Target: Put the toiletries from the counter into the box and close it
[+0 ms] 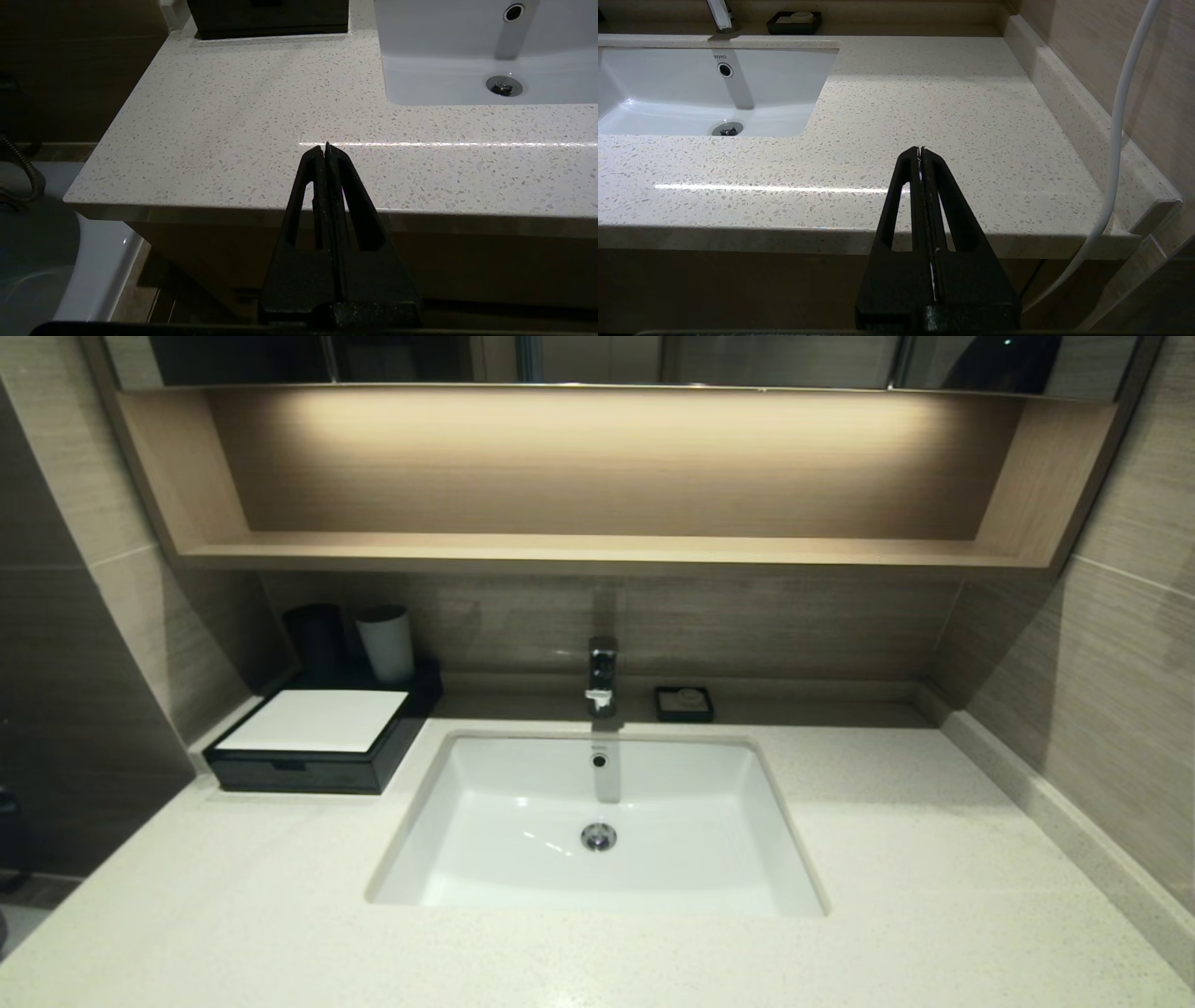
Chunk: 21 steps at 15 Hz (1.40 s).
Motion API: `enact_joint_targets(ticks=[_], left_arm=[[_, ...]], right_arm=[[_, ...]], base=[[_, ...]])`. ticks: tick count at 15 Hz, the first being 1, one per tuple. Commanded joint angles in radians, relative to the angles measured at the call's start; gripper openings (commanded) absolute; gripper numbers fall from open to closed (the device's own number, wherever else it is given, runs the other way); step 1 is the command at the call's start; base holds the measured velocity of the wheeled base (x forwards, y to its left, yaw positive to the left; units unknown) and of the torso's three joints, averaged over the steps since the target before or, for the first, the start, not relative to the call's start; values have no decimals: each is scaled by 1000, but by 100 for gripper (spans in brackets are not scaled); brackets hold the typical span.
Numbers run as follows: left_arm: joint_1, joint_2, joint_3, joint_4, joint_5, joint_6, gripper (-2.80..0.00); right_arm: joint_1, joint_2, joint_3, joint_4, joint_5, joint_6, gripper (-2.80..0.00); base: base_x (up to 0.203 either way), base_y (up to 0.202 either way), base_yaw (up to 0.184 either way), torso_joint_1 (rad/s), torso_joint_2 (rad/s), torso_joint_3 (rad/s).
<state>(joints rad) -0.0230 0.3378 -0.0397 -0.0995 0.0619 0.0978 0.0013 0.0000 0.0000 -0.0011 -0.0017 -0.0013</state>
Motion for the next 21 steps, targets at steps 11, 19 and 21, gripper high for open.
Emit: enact_joint_targets(ticks=[11, 19, 21], left_arm=[[15, -191, 14, 100, -30, 33, -280], [15, -247, 3, 129, -40, 33, -280], [15, -250, 3, 133, -43, 34, -280]], right_arm=[[0, 0, 1, -1, 0, 0, -280], [0, -2, 2, -2, 0, 0, -280], [0, -2, 2, -2, 0, 0, -280]], base=[[0, 0, 0, 0, 0, 0], [0, 0, 0, 0, 0, 0], [0, 0, 0, 0, 0, 0]])
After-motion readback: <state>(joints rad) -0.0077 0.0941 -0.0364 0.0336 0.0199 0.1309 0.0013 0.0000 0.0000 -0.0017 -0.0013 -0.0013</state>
